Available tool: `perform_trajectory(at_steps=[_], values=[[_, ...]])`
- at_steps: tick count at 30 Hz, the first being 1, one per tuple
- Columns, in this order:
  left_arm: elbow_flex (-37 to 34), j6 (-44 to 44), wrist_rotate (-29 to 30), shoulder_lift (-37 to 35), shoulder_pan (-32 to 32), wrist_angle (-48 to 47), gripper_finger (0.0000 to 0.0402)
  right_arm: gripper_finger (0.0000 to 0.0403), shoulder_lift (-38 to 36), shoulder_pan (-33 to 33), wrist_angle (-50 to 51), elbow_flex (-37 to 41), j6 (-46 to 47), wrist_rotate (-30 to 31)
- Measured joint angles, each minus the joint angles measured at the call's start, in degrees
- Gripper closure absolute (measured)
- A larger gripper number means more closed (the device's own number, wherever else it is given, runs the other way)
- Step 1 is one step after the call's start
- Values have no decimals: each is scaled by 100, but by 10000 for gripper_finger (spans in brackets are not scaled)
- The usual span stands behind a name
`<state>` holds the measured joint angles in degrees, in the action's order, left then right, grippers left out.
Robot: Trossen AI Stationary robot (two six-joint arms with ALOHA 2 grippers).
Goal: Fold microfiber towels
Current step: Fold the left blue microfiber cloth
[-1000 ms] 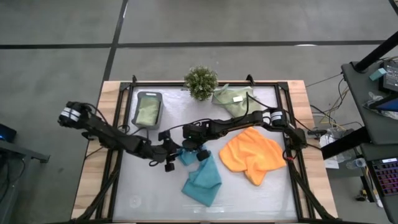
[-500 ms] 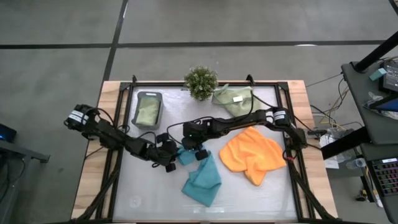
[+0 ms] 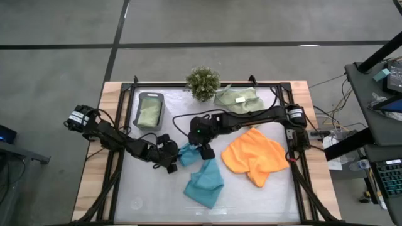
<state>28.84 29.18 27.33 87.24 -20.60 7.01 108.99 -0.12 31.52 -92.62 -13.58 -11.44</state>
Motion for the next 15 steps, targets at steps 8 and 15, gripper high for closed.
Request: perform_trajectory(at_steps=[8, 15], values=[[-4, 49, 0, 0, 0, 3, 293, 214, 80, 242, -47, 57, 809, 318], [-7, 49, 0, 0, 0, 8, 293, 221, 311, 348, -210, 85, 1280, 1447]])
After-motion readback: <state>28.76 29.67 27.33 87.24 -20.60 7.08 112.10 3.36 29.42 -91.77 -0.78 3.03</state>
